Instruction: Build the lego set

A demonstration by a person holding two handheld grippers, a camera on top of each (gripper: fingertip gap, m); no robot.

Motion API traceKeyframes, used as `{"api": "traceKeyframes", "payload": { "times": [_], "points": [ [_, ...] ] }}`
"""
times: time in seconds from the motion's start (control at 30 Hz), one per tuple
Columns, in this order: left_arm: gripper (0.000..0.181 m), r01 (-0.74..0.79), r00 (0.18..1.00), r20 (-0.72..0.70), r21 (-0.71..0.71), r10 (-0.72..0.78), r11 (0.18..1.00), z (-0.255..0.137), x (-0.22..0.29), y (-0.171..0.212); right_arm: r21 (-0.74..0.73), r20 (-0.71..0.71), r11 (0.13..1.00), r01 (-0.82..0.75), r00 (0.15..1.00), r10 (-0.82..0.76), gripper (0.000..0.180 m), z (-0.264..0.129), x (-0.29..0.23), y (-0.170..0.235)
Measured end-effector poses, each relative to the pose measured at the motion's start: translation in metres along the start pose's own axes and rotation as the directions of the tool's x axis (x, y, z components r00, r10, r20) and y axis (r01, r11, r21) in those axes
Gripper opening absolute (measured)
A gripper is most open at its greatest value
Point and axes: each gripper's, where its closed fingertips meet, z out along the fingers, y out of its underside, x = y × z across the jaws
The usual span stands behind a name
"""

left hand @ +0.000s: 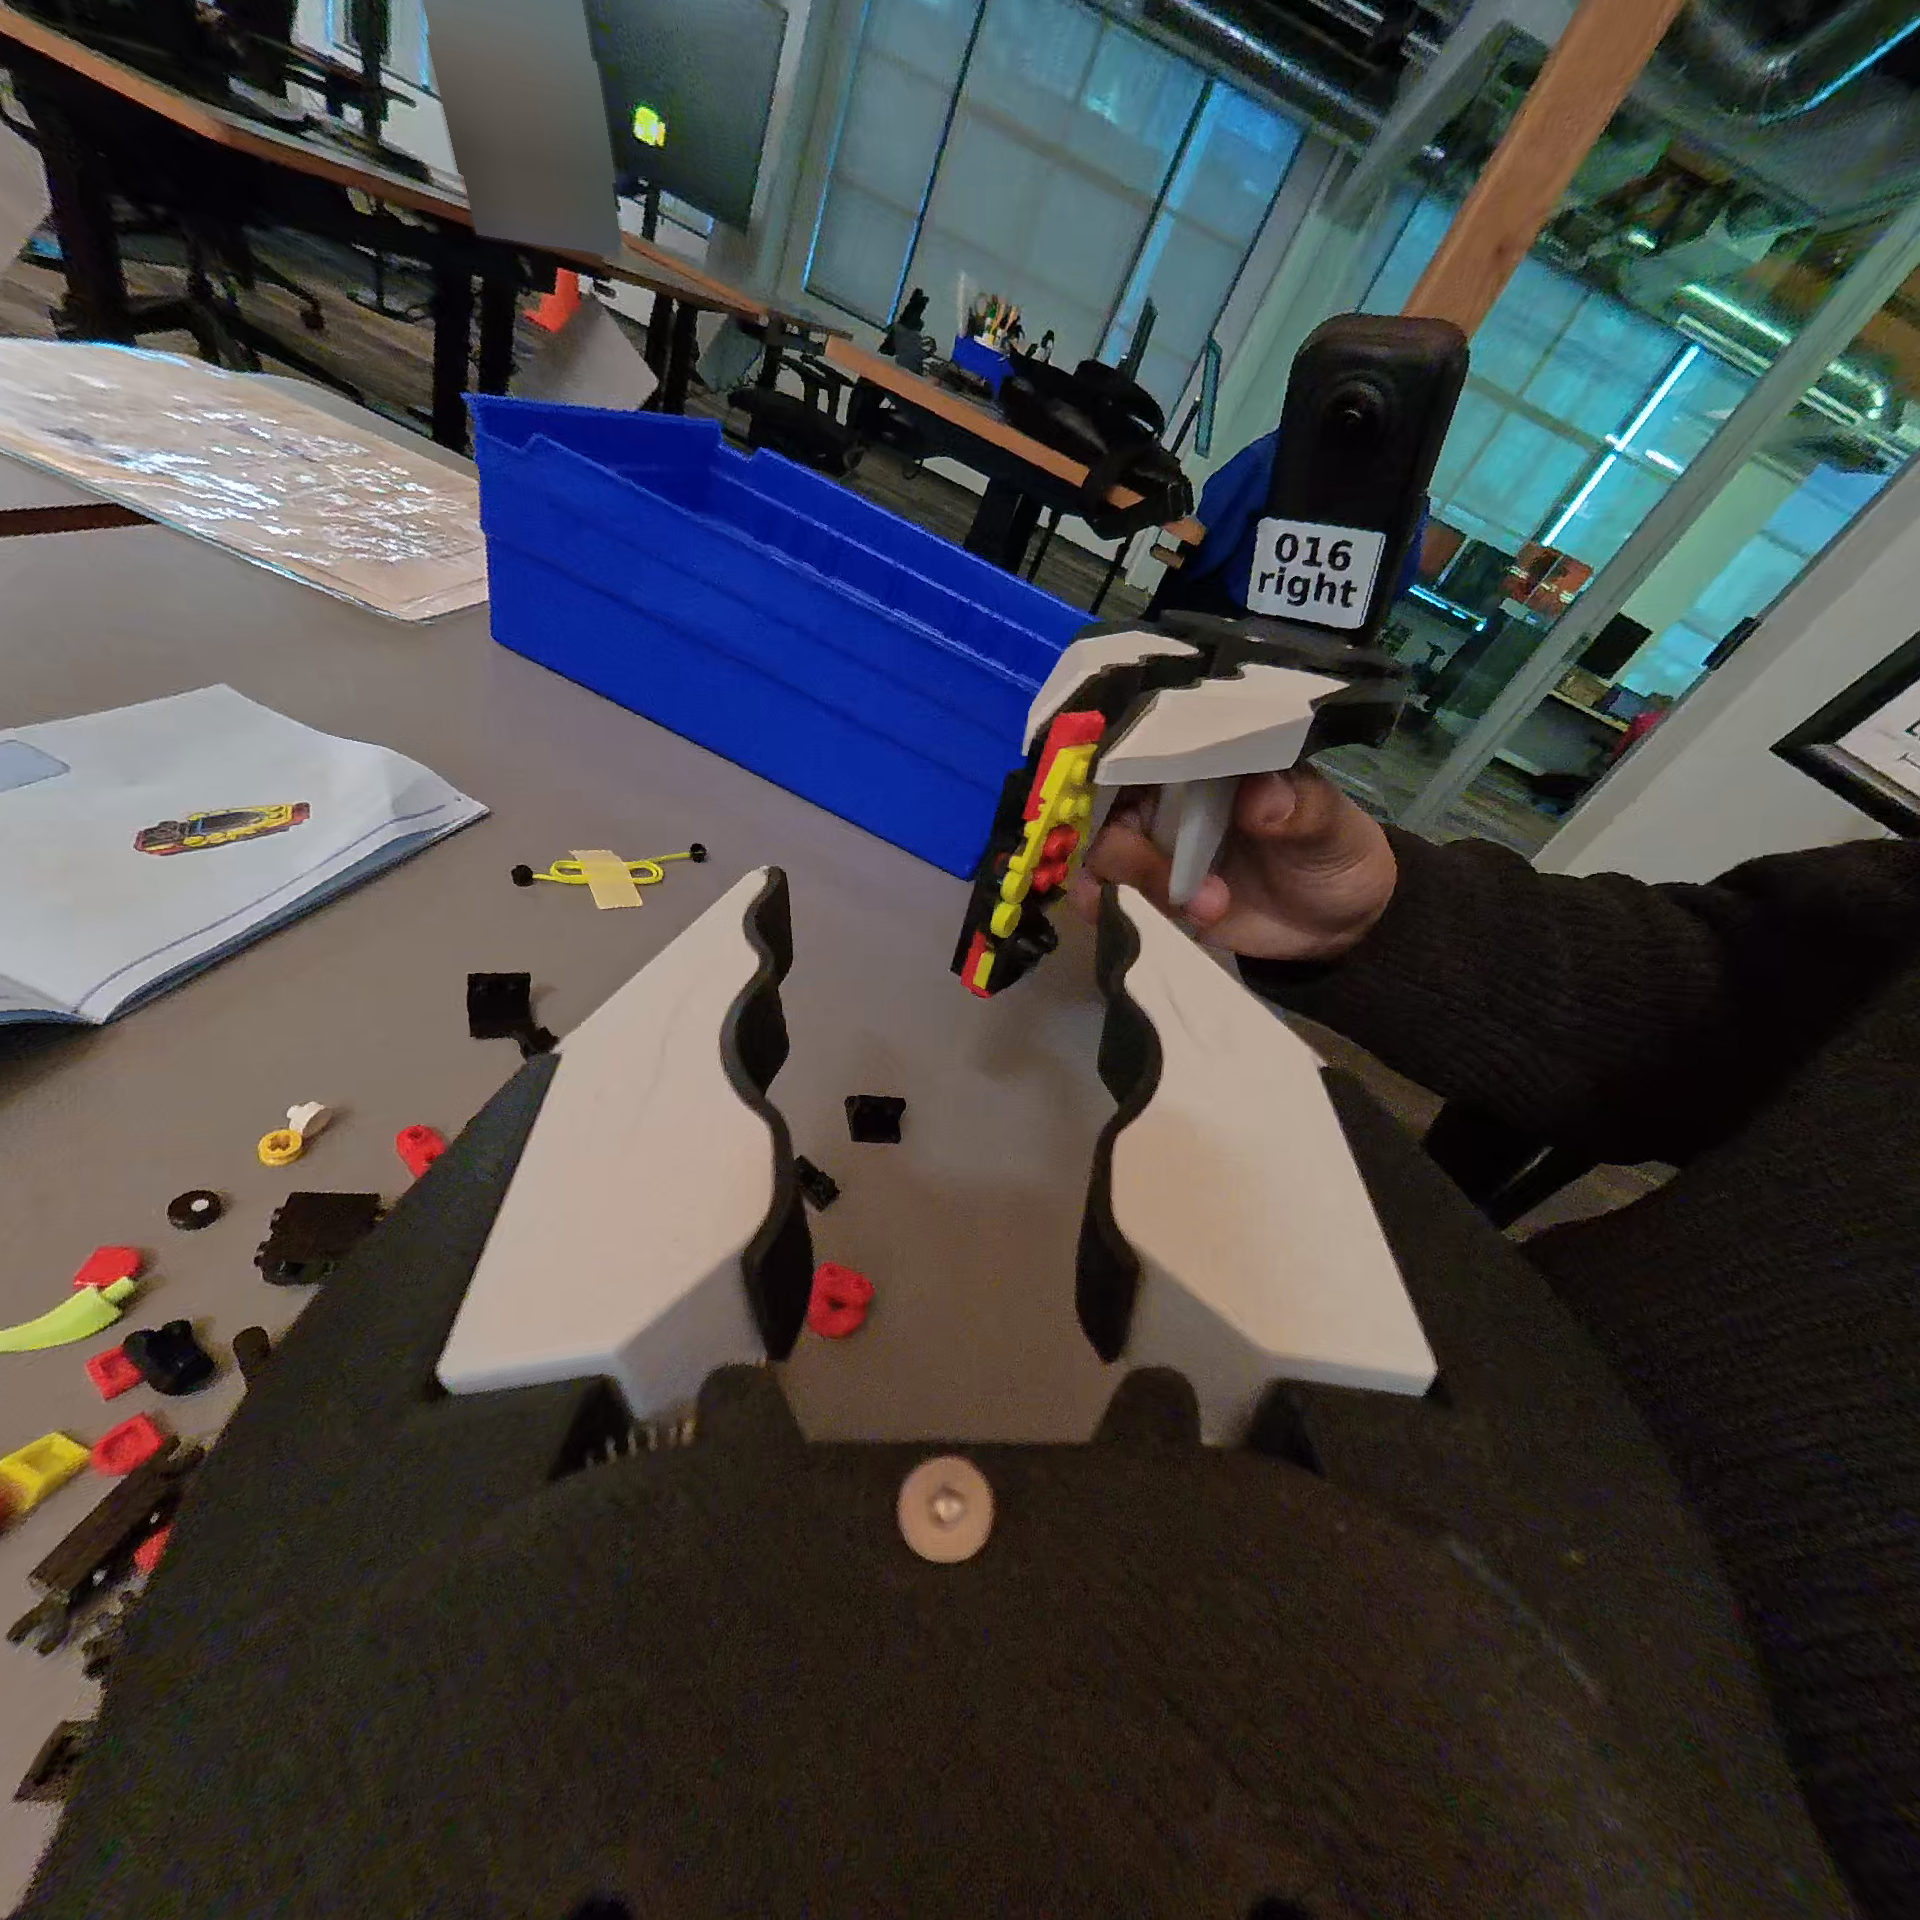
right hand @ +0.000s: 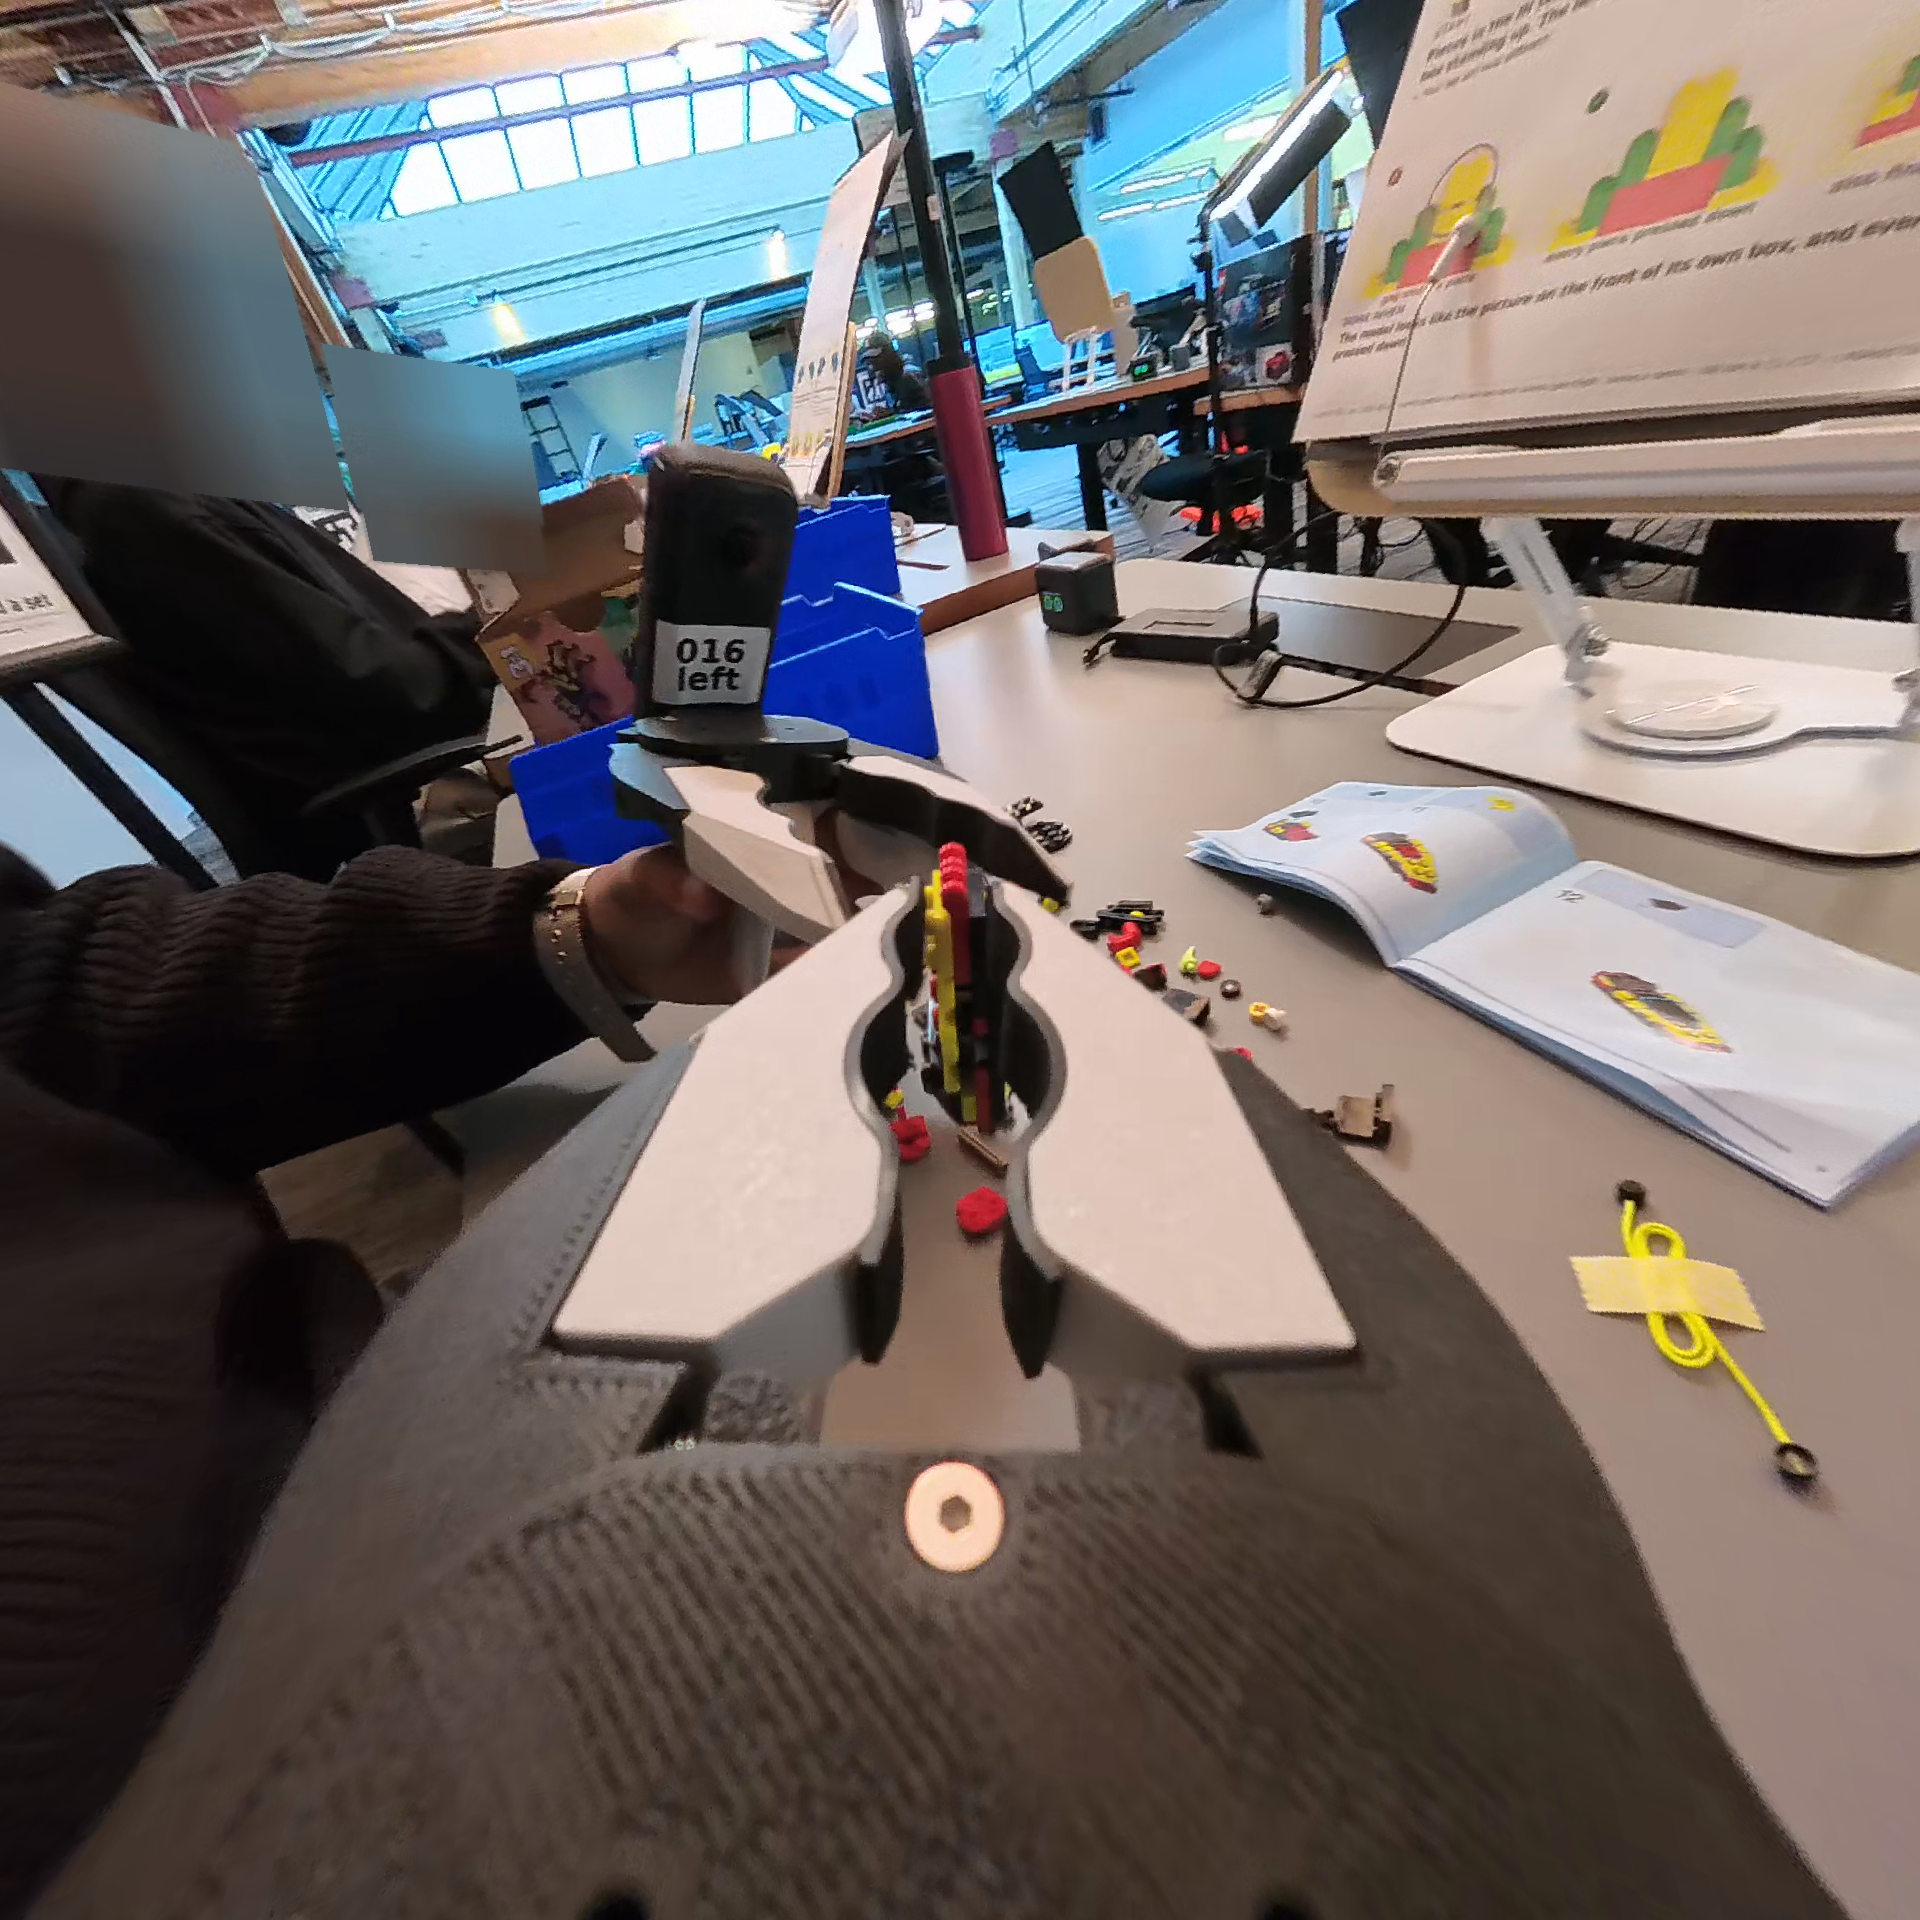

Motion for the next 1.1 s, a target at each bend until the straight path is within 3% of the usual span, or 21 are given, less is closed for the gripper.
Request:
{"api": "traceKeyframes", "payload": {
  "times": [0.3, 0.5, 0.73, 1.1],
  "points": [
    [0.07, 0.02, 0.999, -0.034, 0.038, -0.019, 0.999, -0.014, 0.025, -0.011, 0.004, -0.001, 1.0, 0.008, 1.0, -0.008, 0.009, 0.004, 0.0, -0.002],
    [0.07, 0.014, 0.993, 0.114, 0.058, -0.02, 0.998, -0.05, 0.017, -0.006, 0.093, 0.075, 0.992, -0.09, 0.994, 0.083, 0.009, 0.025, 0.007, -0.02],
    [0.069, 0.019, 0.946, 0.319, 0.149, -0.066, 0.989, -0.097, 0.012, 0.0, 0.058, 0.191, 0.993, -0.103, 0.977, 0.09, 0.01, 0.064, -0.01, -0.019],
    [0.077, 0.063, 0.911, 0.394, 0.155, -0.12, 0.986, -0.097, 0.039, 0.025, -0.005, 0.291, 0.999, -0.043, 0.956, 0.043, 0.01, 0.09, -0.041, -0.007]
  ]
}}
